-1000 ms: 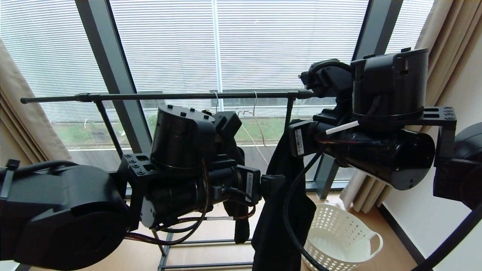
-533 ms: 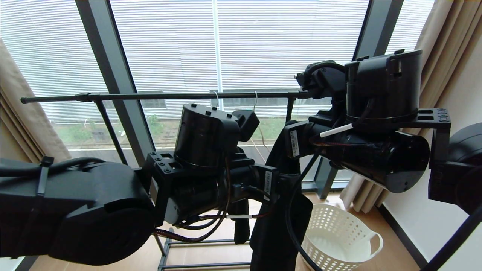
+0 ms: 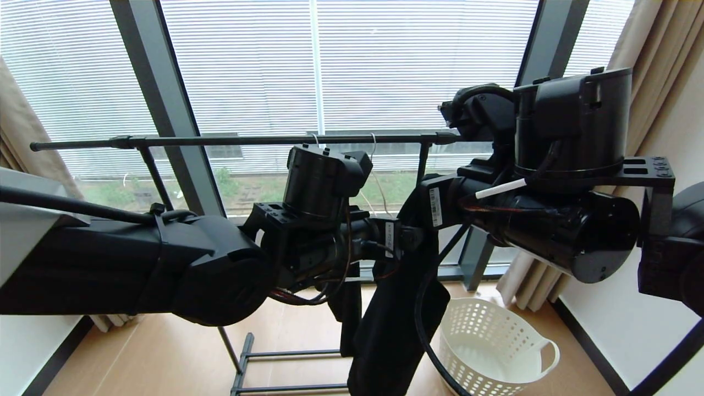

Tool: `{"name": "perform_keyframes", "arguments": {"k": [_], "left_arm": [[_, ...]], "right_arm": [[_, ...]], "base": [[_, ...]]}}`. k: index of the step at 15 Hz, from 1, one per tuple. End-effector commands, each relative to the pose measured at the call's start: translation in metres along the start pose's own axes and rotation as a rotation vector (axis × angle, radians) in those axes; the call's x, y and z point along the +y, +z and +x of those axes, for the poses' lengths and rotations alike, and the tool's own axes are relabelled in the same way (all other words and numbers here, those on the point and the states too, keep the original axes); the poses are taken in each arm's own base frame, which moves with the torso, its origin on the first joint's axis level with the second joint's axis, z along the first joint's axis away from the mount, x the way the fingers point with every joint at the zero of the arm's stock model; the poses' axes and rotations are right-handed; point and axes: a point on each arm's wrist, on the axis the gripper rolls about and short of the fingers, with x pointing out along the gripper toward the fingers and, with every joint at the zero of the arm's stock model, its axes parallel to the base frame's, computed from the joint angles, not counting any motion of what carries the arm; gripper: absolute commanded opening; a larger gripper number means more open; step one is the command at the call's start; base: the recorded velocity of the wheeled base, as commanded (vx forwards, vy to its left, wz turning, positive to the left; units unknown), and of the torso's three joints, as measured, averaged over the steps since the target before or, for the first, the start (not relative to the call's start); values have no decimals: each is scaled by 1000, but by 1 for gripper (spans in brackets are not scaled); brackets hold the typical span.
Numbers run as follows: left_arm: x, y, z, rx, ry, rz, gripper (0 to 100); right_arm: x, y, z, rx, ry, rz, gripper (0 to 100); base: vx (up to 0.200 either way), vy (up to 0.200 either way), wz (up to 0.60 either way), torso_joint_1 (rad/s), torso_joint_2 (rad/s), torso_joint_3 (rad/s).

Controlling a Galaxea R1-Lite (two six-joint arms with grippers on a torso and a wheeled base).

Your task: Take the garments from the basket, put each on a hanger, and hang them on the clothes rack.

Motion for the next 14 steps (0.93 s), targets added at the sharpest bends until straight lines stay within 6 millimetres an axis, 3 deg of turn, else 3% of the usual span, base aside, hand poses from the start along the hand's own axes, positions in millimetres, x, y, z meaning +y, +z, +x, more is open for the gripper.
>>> {"name": "perform_keyframes", "arguments": {"k": [1,4,14], "left_arm": [[4,-2,11,3,35,-1,100],[14,-5,23,2,98,-4,100],[20,-20,23,46,151,2,100]], "right_arm": [[-2,3,-4,-12,0,12,0],[-5,5,-7,-23,-41,26,0],[-16,14,-15,-58,-123,53,0]], "base": [[0,0,0,0,0,0],[0,0,0,0,0,0],[0,0,0,0,0,0]]}}
